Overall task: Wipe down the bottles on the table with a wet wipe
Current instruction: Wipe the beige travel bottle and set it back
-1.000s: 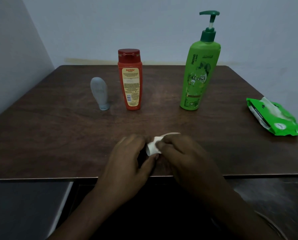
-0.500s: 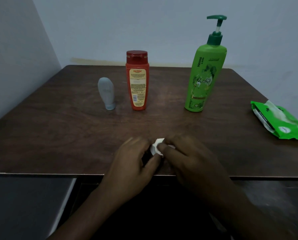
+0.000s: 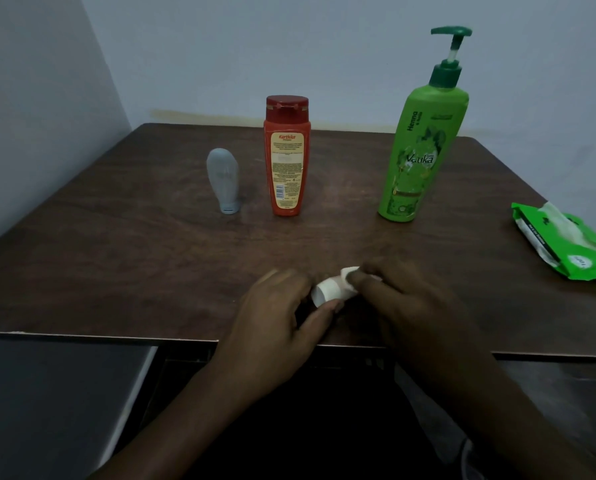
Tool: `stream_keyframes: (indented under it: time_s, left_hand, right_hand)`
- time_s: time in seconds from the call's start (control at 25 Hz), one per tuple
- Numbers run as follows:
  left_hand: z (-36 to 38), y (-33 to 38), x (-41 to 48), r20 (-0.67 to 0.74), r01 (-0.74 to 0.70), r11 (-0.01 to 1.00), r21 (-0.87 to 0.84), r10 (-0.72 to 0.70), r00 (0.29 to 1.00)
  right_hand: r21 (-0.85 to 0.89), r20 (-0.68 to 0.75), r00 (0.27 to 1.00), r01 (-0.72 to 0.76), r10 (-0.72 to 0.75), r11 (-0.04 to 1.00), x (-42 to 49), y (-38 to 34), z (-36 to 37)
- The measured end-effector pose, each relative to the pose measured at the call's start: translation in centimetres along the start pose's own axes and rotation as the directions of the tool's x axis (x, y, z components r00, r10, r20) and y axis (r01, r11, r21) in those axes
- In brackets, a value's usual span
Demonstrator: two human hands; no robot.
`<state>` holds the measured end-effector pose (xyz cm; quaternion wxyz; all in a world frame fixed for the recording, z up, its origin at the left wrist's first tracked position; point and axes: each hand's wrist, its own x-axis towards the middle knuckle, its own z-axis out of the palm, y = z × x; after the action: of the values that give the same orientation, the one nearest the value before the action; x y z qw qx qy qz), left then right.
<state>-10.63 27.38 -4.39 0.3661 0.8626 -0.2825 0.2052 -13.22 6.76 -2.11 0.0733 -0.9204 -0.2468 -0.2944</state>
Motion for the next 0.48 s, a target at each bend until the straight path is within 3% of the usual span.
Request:
stream_keyframes:
  time_s: [0.08,0.24,0.48]
  left_hand:
    - [-0.1,0.2,0.0,-0.012,-0.013,1.0,-0.006,0.013,1.0]
    - [-0.4,0.2,0.0,-0.001,-0.013,1.0,-0.009,0.013,1.0]
    - [-0.3,0.1,0.0,0.006,-0.003,1.0,-0.009,0.003,1.0]
  right_hand:
    - [-0.018,-0.016,1.0,-0.028,0.027,0.999,0.0,0.2,0.1]
    - [0.01,0.02,0.997,0.073,-0.073,0.997,0.0,-1.6,-0.2]
    - [0.019,0.018,1.0,0.025,-0.026,0.999,0.1,-1.2,-0.3]
